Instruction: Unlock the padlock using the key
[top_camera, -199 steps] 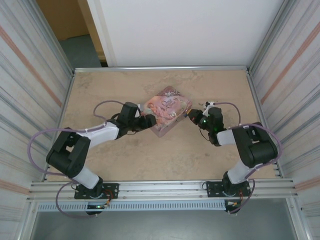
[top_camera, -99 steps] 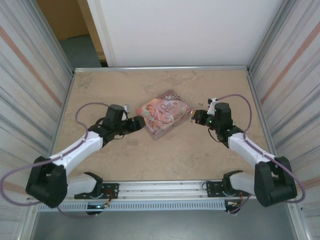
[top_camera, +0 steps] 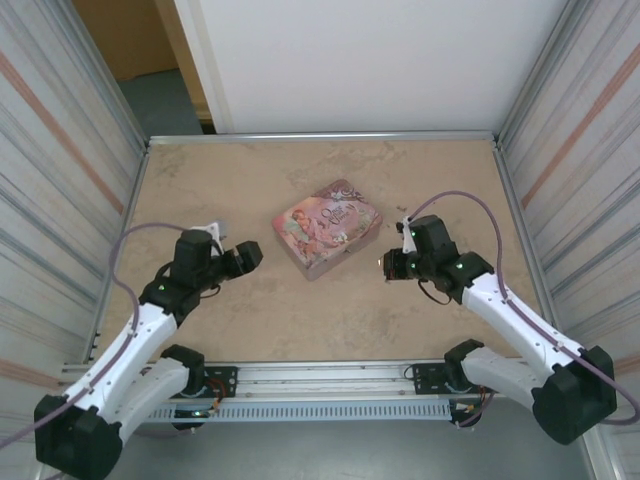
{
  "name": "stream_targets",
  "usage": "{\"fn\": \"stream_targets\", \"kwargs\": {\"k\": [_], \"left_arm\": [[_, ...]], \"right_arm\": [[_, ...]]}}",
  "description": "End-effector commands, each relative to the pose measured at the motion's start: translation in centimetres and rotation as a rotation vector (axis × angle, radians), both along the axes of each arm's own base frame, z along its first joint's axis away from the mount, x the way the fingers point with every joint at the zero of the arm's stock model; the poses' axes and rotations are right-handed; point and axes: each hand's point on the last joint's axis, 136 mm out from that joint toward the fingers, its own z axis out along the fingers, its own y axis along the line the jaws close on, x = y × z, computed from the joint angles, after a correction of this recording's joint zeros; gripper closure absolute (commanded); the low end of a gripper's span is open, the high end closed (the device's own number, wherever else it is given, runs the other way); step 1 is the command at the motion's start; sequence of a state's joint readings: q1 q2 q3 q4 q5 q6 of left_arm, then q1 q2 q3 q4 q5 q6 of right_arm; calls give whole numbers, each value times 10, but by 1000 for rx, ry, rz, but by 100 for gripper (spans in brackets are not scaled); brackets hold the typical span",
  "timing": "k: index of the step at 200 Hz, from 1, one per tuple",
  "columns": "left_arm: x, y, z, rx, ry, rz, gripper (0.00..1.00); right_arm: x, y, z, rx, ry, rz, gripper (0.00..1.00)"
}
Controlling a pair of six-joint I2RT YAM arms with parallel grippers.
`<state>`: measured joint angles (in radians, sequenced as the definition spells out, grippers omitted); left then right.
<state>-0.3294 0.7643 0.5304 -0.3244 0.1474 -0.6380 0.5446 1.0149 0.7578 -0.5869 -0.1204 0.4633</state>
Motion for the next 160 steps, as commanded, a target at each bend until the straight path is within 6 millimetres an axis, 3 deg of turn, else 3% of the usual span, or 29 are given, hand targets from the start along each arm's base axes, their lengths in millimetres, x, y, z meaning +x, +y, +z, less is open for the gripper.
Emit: {"fn": "stream_targets", "kwargs": {"k": [1, 57, 108, 160], "left_arm": [[-10, 17, -13, 41, 19, 35, 19], [-25, 37, -28, 18, 42, 93, 18], [-27, 43, -34, 32, 44, 112, 16], [-25, 44, -41, 53, 65, 109, 16]], "right_arm": [[-27, -17, -17, -136, 144, -26, 100], [-60, -3, -57, -293, 312, 51, 100], [-62, 16, -90, -312, 394, 81, 100], [-64, 24, -111, -326, 463, 98, 100]]}}
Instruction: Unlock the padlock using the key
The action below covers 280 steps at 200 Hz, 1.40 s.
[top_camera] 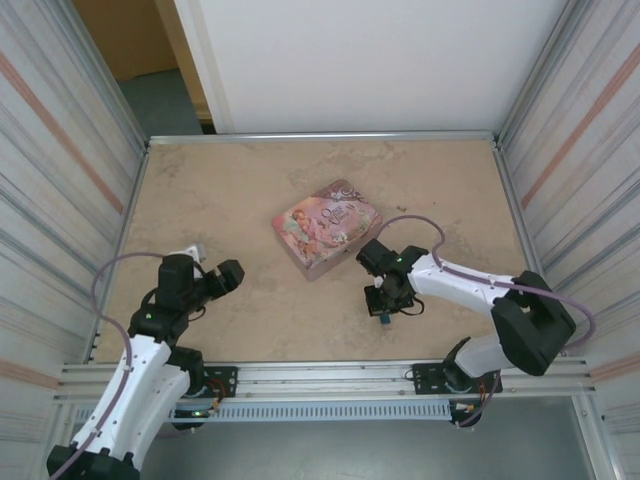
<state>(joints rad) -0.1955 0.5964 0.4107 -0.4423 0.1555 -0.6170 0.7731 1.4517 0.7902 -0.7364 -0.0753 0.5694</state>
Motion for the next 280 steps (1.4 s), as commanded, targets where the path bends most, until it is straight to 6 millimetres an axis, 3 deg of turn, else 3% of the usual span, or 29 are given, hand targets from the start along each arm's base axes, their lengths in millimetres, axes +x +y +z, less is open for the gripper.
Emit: {"fn": "stream_targets", "kwargs": {"k": [1, 77, 118, 205, 280], "left_arm": [[1, 3, -6, 25, 6, -7, 16], [4, 3, -6, 33, 12, -9, 16], [4, 4, -5, 37, 11, -6, 16], [2, 5, 12, 29, -13, -5, 16], [-4, 6, 30, 7, -39, 8, 15]], "right_arm": [[2, 10, -1, 18, 20, -16, 100], [-1, 13, -18, 6, 68, -7, 100], [-1, 6, -14, -24, 53, -8, 83], [17, 3, 24, 4, -67, 11, 62], [26, -18, 69, 72, -221, -35, 49]]}}
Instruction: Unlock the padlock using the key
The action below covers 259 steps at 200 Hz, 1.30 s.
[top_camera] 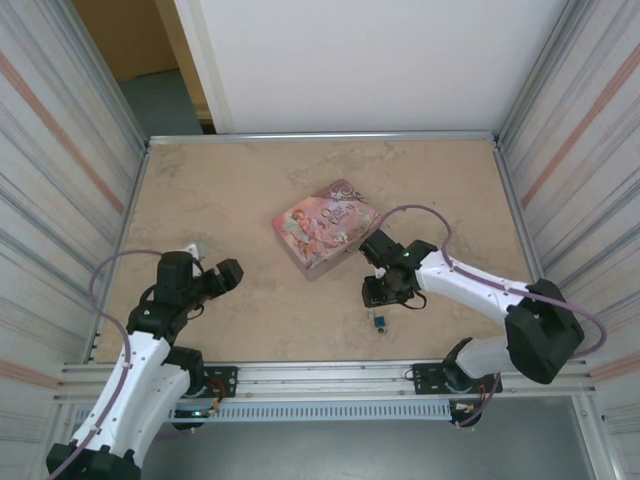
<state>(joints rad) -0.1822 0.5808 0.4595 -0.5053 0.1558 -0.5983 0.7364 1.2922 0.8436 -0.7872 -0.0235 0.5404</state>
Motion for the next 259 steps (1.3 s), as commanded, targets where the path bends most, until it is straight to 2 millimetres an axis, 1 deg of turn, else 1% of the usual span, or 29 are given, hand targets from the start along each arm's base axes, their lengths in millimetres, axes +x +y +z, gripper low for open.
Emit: {"fn": "stream_targets", "kwargs": {"k": [1, 44, 51, 55, 71, 88, 108, 145, 167, 196, 229, 259], "left_arm": [[-1, 2, 18, -6, -34, 8, 15], [-6, 3, 26, -21, -47, 16, 15], [-7, 3, 27, -23, -48, 18, 15], [-7, 3, 28, -25, -48, 20, 15], [-10, 3, 29, -32, -50, 22, 16], [-12, 3, 31, -40, -51, 27, 16], [-14, 4, 33, -45, -50, 31, 15], [-18, 7, 37, -40, -57, 44, 15], [-20, 8, 38, -40, -58, 47, 15], [-22, 9, 37, -37, -51, 51, 15], [-23, 10, 32, -31, -42, 56, 15], [-21, 12, 30, -22, -42, 65, 13]], "right_arm": [[3, -16, 21, 4, -66, -23, 49], [10, -36, 53, 97, -186, -90, 38], [12, -39, 56, 106, -201, -100, 35], [12, -42, 63, 127, -229, -109, 34], [16, -50, 74, 157, -280, -137, 26], [18, -59, 83, 188, -330, -169, 20], [21, -66, 93, 225, -388, -190, 18], [28, -82, 107, 259, -510, -231, 0], [33, -85, 111, 282, -569, -234, 1], [34, -88, 109, 286, -606, -238, 1], [37, -99, 103, 251, -663, -267, 1], [44, -110, 107, 221, -756, -295, 1]]}}
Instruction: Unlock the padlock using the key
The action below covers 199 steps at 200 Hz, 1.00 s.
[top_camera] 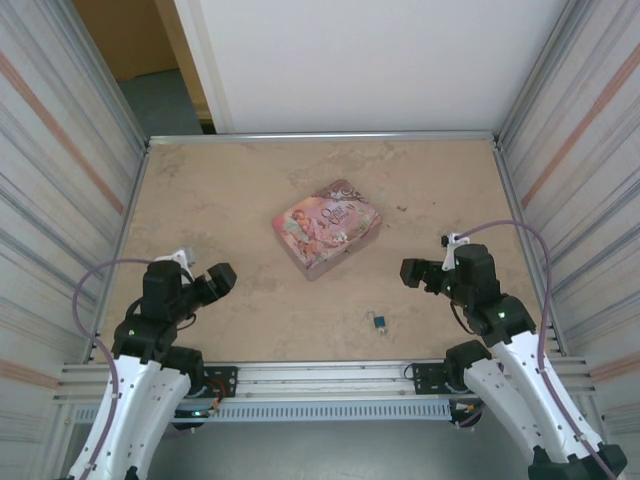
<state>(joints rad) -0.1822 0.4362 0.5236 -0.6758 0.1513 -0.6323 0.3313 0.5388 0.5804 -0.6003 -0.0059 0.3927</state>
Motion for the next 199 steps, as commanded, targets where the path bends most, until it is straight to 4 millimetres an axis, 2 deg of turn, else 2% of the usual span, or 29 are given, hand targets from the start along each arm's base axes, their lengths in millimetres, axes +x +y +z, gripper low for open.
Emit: {"fn": "stream_targets", "kwargs": {"k": [1, 49, 69, 124, 159, 199], "left_arm": [[2, 7, 6, 7, -15, 39, 13], [9, 20, 17, 78, -65, 84, 1], [15, 26, 29, 121, -115, 96, 1], [36, 44, 57, 283, -231, 126, 1], [49, 59, 59, 398, -299, 176, 1], [63, 82, 50, 542, -368, 277, 1]], "right_arm": [[11, -13, 12, -44, -112, -52, 1], [27, -31, 25, -103, -249, -142, 1], [35, -38, 29, -134, -277, -176, 1], [62, -41, 34, -247, -306, -135, 1], [80, -56, 24, -219, -318, -199, 1], [96, -84, -5, -192, -301, -298, 1]]}}
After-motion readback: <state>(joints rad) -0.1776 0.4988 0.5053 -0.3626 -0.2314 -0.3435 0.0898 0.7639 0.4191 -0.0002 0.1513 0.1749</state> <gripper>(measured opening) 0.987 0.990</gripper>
